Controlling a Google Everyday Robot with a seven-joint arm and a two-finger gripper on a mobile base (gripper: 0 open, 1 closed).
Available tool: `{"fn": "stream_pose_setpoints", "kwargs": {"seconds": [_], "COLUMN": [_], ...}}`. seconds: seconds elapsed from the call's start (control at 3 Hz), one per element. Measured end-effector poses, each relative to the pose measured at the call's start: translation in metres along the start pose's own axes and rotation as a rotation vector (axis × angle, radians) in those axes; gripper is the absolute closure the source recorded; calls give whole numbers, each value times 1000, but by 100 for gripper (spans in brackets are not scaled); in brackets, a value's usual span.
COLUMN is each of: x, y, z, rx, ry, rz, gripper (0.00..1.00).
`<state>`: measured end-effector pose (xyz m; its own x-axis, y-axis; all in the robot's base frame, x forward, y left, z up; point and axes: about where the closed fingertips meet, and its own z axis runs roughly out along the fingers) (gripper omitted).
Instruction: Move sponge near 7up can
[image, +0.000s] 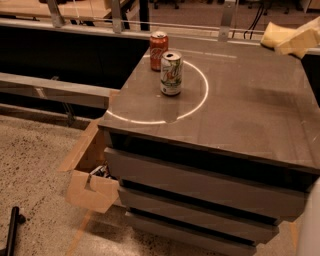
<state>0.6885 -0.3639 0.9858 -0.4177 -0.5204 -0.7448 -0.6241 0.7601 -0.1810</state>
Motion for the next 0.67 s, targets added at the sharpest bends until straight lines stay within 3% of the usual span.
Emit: {"fn": "stream_pose_setpoints", "kwargs": {"seconds": [0.33, 0.67], "x": [-43, -75], "y": [7, 26], "z": [-46, -116], "rx": [108, 249], "ry": [-109, -209], "rz": [-61, -99], "gripper": [100, 100]}}
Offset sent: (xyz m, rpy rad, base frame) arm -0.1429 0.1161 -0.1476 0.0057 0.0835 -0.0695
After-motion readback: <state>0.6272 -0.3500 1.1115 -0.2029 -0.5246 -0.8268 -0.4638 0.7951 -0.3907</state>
